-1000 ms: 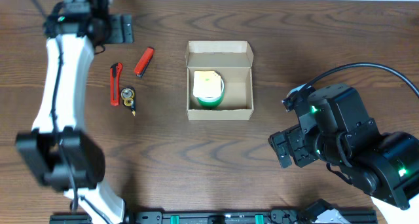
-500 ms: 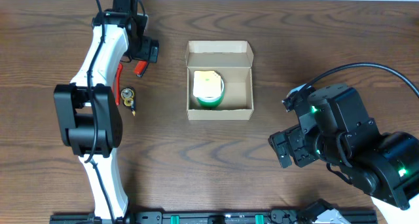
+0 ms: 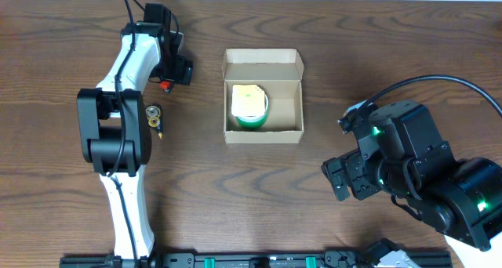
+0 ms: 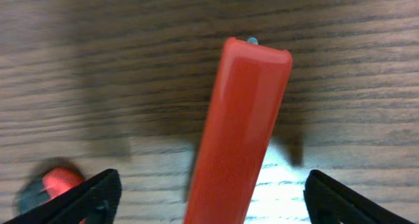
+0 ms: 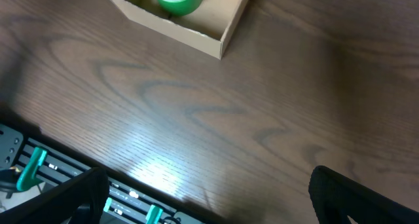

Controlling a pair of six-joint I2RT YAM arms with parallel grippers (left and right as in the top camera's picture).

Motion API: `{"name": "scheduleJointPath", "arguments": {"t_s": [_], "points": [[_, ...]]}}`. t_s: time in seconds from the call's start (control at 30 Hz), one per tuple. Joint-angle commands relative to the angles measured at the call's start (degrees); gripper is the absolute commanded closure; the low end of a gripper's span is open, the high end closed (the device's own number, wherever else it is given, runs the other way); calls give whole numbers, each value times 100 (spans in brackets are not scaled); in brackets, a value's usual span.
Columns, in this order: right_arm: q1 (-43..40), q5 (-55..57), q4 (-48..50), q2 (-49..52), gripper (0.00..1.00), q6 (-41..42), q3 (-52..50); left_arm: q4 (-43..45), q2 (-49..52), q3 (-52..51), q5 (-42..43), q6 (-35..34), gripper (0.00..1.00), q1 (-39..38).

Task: Pack container
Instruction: 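Reach left gripper to the red stapler and grasp it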

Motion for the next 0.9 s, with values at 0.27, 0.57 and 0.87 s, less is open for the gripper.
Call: {"name": "scheduleJointPath", "arguments": {"t_s": [0.27, 0.57, 0.87], "points": [[-26, 42, -9, -2, 1, -79, -9, 13, 66, 85, 127, 20, 28, 33], [-26, 42, -7, -2, 1, -79, -9, 24, 81, 37, 129, -7, 34, 33], [-26, 42, -9, -2, 1, -79, -9, -13, 221, 37, 173, -199, 34, 31]]}}
